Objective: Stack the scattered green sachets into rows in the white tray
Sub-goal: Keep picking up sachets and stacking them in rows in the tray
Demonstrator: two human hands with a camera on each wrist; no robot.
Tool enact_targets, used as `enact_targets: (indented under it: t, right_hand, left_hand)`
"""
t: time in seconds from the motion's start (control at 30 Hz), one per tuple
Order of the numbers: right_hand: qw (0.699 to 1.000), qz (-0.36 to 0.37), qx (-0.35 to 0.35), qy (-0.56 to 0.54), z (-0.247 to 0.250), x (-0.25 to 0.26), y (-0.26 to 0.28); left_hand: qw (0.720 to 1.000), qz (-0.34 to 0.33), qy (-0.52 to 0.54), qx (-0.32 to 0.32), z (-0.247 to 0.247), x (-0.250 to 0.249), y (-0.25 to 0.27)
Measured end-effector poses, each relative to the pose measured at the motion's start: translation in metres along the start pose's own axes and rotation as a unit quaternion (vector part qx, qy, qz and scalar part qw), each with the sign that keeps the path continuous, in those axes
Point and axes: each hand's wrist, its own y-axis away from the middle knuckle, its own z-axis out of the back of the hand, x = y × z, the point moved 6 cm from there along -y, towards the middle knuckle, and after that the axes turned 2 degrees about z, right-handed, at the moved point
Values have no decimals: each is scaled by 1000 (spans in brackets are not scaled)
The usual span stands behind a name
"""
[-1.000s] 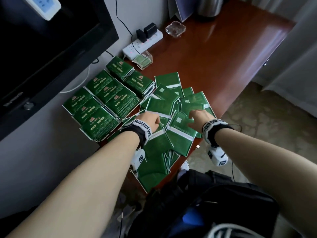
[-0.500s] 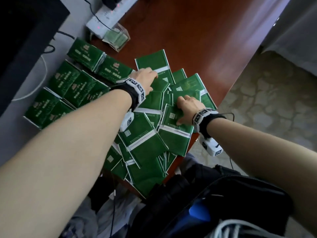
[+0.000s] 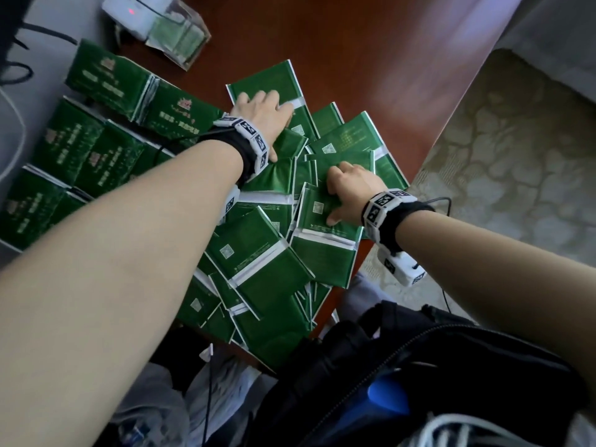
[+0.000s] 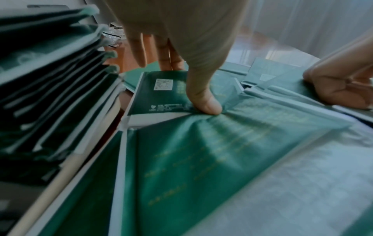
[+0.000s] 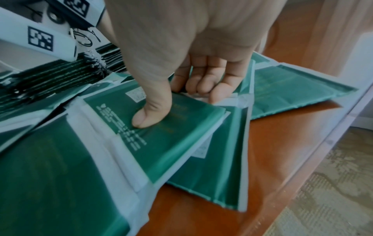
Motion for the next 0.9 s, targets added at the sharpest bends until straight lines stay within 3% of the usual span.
enact_targets:
  t: [0.3,0.53,0.7,0.9]
  right_hand:
    - [999,-12,-37,9,-4,9,17]
    - [999,4,-33,13,12,4,22]
    - [1000,-13,-27,-8,55,-34,3]
    - [999,20,21,29,121,-88,-67]
  left_hand:
    - [998,37,-32,-34,-1,2,15]
    - [990,123,62,-12,14,7,27]
    - [984,143,98,-29,46,10,16]
    - [972,181,146,-14,77,9,-34]
